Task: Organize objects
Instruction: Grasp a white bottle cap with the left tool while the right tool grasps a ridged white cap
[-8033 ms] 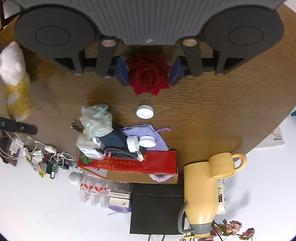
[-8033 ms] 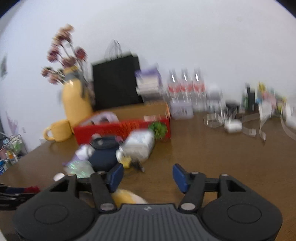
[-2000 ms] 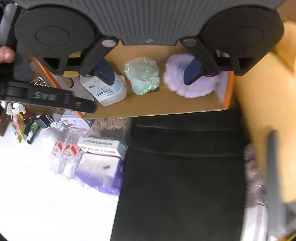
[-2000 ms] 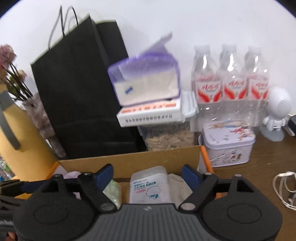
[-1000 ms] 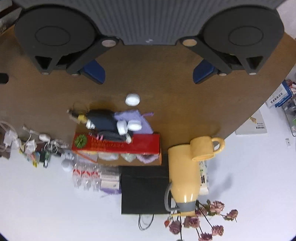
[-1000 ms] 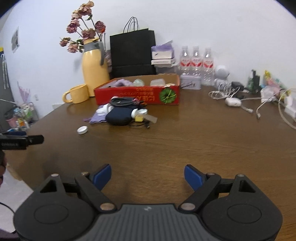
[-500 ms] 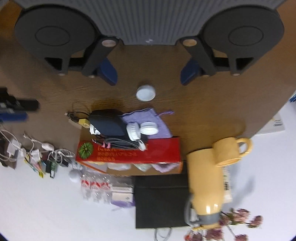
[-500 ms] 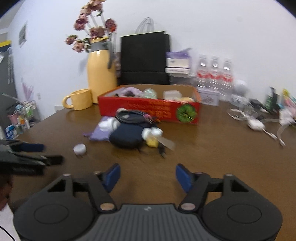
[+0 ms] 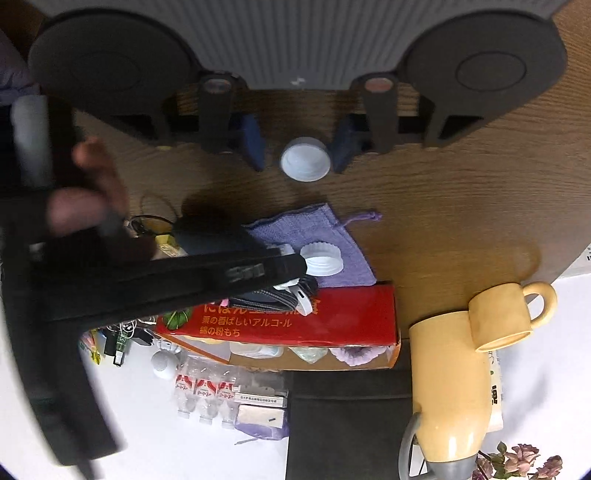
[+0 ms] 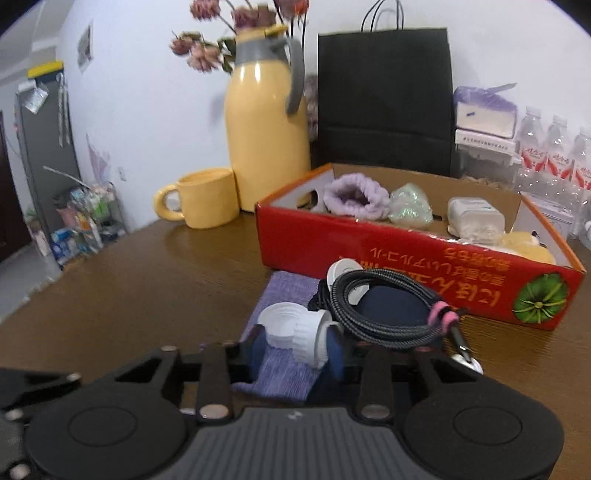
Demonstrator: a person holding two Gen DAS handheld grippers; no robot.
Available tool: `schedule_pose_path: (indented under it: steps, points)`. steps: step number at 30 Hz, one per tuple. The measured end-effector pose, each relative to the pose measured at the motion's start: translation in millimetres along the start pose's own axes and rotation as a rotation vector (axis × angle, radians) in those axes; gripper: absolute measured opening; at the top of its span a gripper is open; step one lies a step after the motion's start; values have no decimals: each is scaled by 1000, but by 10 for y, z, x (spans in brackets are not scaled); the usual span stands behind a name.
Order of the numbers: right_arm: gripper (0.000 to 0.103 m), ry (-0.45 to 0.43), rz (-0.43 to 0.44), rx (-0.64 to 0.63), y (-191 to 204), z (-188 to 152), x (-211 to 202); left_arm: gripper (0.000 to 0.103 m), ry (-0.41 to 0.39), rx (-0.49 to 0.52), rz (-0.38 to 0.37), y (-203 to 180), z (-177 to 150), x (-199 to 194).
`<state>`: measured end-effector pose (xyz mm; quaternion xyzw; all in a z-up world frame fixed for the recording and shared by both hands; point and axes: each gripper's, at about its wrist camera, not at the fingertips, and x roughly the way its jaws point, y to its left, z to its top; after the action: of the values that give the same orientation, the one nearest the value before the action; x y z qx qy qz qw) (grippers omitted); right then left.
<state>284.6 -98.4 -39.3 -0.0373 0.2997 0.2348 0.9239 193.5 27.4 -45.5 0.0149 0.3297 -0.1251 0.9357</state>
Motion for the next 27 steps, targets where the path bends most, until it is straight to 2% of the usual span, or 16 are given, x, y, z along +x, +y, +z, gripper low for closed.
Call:
schedule_pose_path:
  steps: [1,3,5,6,8,11,12,14,16,18,21,23,24,25,26,27]
  points:
    - [12,-2,-9,-7,22,-9,42,30,0,-6,-3,10,4,-5]
    - [12,11,-6,-9,45,-32,27,30,2,-12,-3,22,4,-25]
    - [12,3,46,-22,75,-51,-157,30,4,-12,4,29,-6,-59]
    - [12,-11,90,33,22,-67,-285,30,3,-12,7,37,-14,-92]
    - [12,-16,232,223,-213,-146,-559,30,-4,-15,12,50,-33,-162]
    - [12,21,325,459,-595,-424,-829,30,-6,-19,4,46,-82,-257]
    - [12,50,311,500,-684,-555,-880,30,-6,-21,-2,24,-99,-282]
    - [13,99,161,508,-757,-763,-990,30,-7,-16,-8,-41,-118,-307]
    - [12,101,84,501,-791,-877,-1122,30,-9,-3,-11,-126,-129,-332]
    - [12,76,42,473,-771,-946,-1294,30,-15,10,-23,-199,-147,-378]
    - [13,65,51,458,-741,-1043,-1466,30,-15,25,-23,-296,-188,-428]
    - [14,69,25,413,-695,-1114,-1561,36,-8,33,-12,-341,-208,-435]
    - [17,51,-7,387,-689,-1114,-1622,39,-9,37,-5,-360,-227,-448]
    - [32,7,-57,367,-728,-1119,-1734,47,-10,44,1,-377,-235,-447]
    - [43,-31,-118,359,-802,-1120,-1779,51,-10,50,9,-391,-241,-444]
    - [61,-63,-212,343,-882,-1120,-1851,55,-10,59,19,-412,-245,-431]
